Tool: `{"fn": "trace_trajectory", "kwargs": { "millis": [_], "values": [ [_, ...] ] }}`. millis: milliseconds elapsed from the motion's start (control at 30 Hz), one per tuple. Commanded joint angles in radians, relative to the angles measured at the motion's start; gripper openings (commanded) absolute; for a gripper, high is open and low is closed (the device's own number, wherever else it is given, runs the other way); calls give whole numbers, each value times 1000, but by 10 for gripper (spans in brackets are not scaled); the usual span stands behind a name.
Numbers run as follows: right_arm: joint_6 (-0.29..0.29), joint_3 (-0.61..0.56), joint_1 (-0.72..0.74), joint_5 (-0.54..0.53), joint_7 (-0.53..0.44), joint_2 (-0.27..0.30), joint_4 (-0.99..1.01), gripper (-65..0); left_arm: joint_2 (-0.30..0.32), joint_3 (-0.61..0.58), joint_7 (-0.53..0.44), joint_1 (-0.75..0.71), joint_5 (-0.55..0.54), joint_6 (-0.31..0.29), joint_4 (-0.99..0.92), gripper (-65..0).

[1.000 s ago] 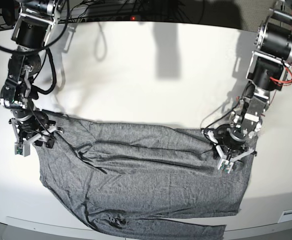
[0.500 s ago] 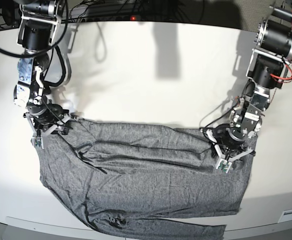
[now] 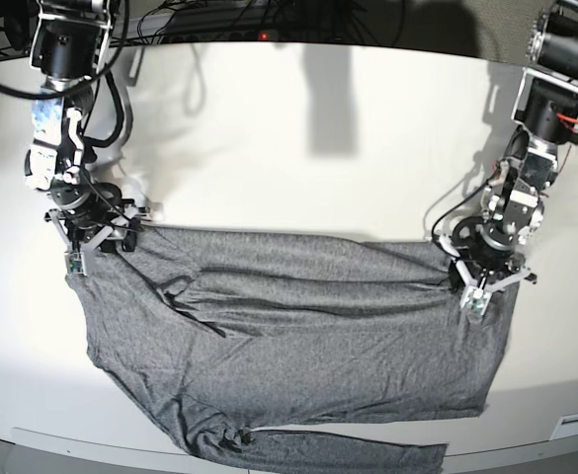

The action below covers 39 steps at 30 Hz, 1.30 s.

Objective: Fold the T-shirt properly
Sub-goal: 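Grasp the shirt's shoulder edge with both grippers, then pull the shirt edge with both grippers away from the hem to flatten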

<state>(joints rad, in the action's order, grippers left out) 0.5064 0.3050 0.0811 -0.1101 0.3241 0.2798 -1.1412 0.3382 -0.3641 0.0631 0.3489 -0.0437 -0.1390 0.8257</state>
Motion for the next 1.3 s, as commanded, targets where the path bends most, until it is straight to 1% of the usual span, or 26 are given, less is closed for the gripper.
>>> {"fn": "trace_trajectory", "kwargs": {
  "millis": [0, 100, 167, 367, 467, 567, 667, 767, 900, 1100, 1200, 1267],
  "values": [
    [2, 2, -5, 1, 18, 14, -14, -425, 16, 3, 39, -13, 8, -3, 24, -493],
    [2, 2, -53, -9, 37, 14, -55, -425, 25, 3, 47, -72, 9, -3, 98, -493],
    [2, 2, -100, -26, 47, 14, -109, -425, 30, 3, 63, -113, 9, -3, 146, -493],
    [2, 2, -228, -28, 91, 14, -289, -425, 31, 3, 91, -193, 13, -3, 233, -493],
    [2, 2, -282, -27, 108, 14, -351, -425, 37, 3, 137, -215, 17, -3, 268, -493],
    [2, 2, -332, -27, 111, 14, -389, -425, 66, 3, 161, -240, 17, -3, 311, -493],
    [2, 2, -378, -24, 111, 14, -407, -425, 113, 3, 164, -275, 16, -3, 364, -493],
    [2, 2, -418, -24, 113, 14, -419, -425, 159, 3, 199, -317, 16, -3, 418, -493],
    [2, 2, -471, -24, 124, 14, -448, -425, 201, 3, 204, -380, 16, -3, 481, -493],
    [2, 2, -565, -19, 145, 14, -512, -425, 206, 3, 229, -478, 16, -3, 548, -493],
    [1, 2, -610, 10, 144, 20, -545, -425, 206, 3, 229, -533, 16, -3, 576, -493],
    [-13, 3, -631, 30, 144, 29, -563, -425, 206, 3, 229, -565, 16, -3, 585, -493]
  ]
}}
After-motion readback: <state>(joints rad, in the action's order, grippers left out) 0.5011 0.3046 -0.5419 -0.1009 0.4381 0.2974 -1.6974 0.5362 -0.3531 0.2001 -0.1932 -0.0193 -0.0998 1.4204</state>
